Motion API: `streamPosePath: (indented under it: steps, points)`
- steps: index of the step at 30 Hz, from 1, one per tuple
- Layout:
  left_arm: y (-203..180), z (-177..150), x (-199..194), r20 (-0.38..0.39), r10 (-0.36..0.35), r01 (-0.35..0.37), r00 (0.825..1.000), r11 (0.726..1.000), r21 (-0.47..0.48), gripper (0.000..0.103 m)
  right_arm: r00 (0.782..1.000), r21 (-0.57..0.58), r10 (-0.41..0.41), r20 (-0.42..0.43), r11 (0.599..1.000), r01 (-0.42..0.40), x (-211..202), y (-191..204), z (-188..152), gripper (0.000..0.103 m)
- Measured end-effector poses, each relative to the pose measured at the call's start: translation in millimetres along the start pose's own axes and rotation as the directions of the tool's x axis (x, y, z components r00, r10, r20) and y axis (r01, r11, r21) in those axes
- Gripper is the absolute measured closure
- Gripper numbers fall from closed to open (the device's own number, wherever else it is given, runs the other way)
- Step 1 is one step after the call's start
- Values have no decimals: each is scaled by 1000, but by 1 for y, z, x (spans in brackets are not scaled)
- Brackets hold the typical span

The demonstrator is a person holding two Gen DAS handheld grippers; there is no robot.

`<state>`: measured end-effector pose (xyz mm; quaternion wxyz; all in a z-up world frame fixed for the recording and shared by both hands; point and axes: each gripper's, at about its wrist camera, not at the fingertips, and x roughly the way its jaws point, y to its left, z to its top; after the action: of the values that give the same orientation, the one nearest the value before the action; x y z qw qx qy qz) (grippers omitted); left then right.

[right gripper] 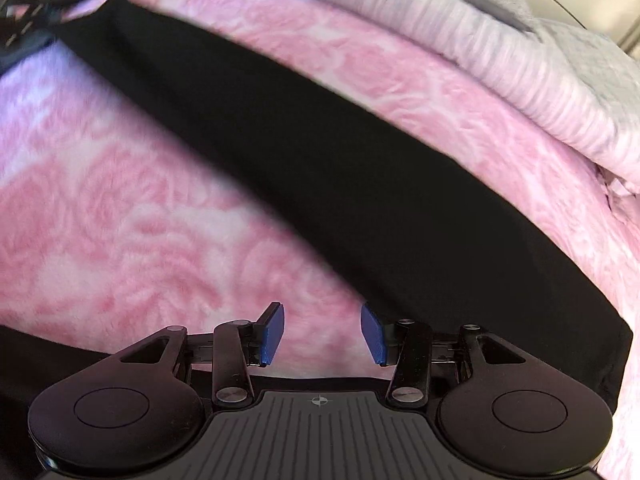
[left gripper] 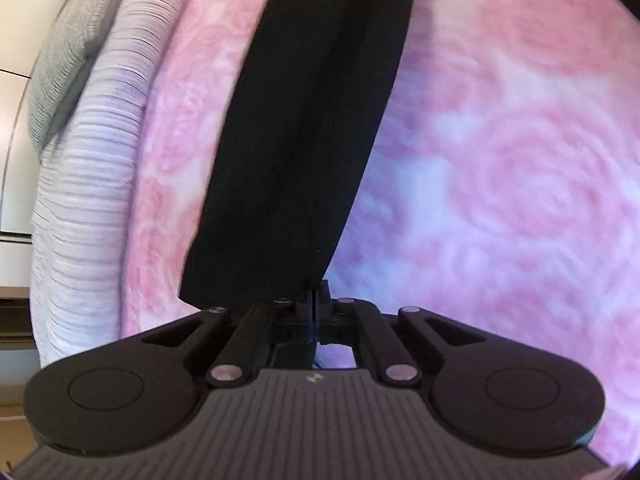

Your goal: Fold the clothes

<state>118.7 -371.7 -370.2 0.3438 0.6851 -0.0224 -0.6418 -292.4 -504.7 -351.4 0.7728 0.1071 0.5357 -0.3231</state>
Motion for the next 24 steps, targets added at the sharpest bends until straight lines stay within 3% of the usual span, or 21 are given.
streamPosePath:
  steps: [5,9,12,14,19,24]
  points:
    - [-33,1,12,-14,-109,109,994,993,46,103,999,72,32,-14,997,-31,-1,-13,-4,56]
    - [-46,-8,11,-37,-87,89,996,994,64,103,999,140,20,-32,990,-16,-8,-28,-15,56]
    - [-49,-16,19,-113,-42,54,993,993,101,101,998,160,-10,-63,987,20,-10,-38,-30,56]
    - [-41,-18,18,-135,-28,36,990,998,53,100,996,193,-28,-83,980,44,-12,-47,-41,56]
    - [-35,0,-10,-96,-74,64,993,993,-103,97,982,345,-21,-185,935,85,-10,-77,-79,56]
    - [-60,41,-53,21,-115,117,993,977,-177,94,969,444,-47,-244,883,154,-42,-95,-129,56]
